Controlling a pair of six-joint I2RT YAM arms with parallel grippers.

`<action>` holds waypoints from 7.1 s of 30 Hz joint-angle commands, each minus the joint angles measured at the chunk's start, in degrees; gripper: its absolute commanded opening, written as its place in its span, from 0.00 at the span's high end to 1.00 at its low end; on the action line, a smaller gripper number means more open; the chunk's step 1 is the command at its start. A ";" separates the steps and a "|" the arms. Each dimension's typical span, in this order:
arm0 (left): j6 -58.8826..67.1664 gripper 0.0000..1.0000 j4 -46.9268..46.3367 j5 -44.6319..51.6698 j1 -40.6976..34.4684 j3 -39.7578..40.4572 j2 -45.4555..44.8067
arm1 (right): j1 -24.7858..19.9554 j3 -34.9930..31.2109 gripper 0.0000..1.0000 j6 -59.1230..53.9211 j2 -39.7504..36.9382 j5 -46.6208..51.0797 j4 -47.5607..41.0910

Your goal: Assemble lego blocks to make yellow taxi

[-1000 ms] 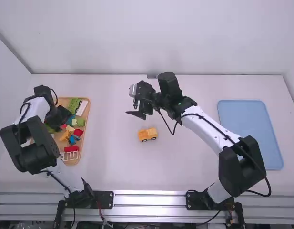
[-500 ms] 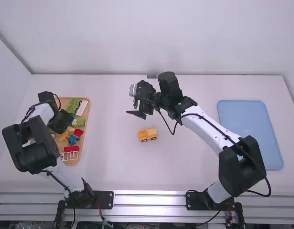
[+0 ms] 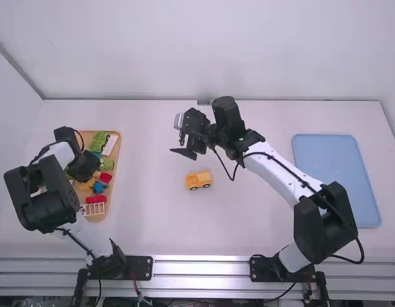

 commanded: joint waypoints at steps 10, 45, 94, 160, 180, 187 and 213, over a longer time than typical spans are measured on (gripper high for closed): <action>-1.68 0.53 3.13 0.83 -0.48 -3.89 0.55 | -0.26 1.60 0.01 0.35 -0.09 -0.13 -0.26; -7.65 0.55 9.60 -4.59 -5.51 -7.54 0.57 | -0.26 1.60 0.01 -0.04 -0.09 -0.15 -1.75; -7.52 0.94 12.55 -4.33 -5.42 -8.68 0.52 | -0.26 1.60 0.01 0.37 -0.09 1.75 -1.53; 51.25 0.98 50.01 17.53 -48.43 -20.31 -24.90 | -11.37 1.55 0.35 39.36 12.35 -22.43 10.34; 49.33 0.98 51.74 18.18 -48.61 -20.35 -24.90 | -9.68 1.55 0.66 39.41 12.35 -22.27 11.98; 49.33 0.91 51.87 18.21 -48.61 -20.35 -24.90 | -9.42 1.55 0.76 39.36 12.35 -22.27 11.78; 52.52 0.01 39.43 66.29 -34.95 -12.76 -20.00 | -16.94 1.60 0.78 20.22 12.35 -45.33 11.56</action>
